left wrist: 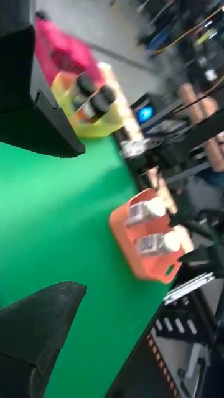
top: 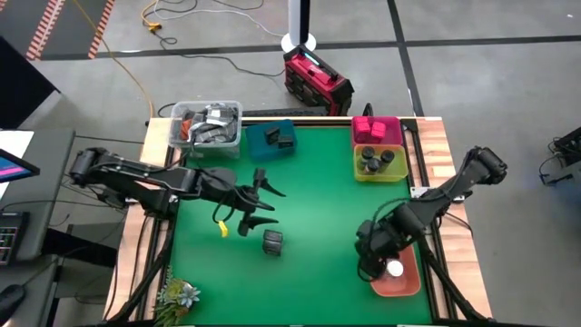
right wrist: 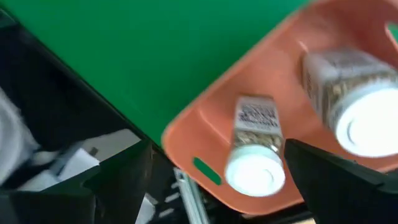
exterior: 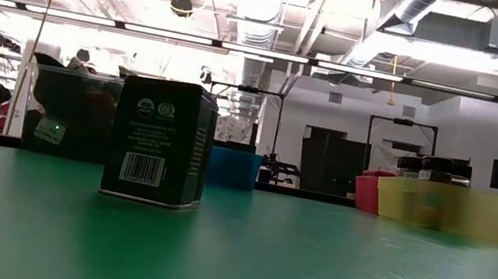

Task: Sort spices by type
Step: Put the black seasoning from the middle into the orange bin

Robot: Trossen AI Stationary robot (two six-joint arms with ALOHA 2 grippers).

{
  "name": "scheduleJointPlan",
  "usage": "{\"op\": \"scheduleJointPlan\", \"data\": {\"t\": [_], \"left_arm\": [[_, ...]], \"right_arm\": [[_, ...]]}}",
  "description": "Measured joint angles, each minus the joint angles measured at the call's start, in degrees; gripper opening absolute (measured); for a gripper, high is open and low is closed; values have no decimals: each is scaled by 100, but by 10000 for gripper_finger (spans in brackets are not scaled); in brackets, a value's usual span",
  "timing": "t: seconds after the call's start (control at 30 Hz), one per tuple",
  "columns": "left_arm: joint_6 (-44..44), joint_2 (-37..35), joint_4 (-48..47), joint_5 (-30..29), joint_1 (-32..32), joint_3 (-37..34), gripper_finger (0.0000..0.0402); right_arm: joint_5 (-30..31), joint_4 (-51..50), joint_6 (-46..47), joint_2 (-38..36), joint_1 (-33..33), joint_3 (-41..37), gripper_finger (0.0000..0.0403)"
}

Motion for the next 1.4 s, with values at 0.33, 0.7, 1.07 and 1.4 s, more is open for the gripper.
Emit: {"op": "scheduleJointPlan", "data": {"t": [0.33,0.7,1.07,1.4], "left_arm": [[-731,-151,-1582,-399,-525,0,329],[-1795,-119,-1773,-900,-951,-360,329],[-2781,-112,-1067,-1652,-1073,-1312,329],[-3423,-112,-647,-2240,-1302,-1694,329]], "right_arm": [[1651,1056,-2063,129,-1094,200,389],[2229,3534,-5548,1141,-1947,212,388],[2230,3258,-6658,2062,-2294,1106,388],[2255,2880,-6450,2688,-2464,1104,388]]}}
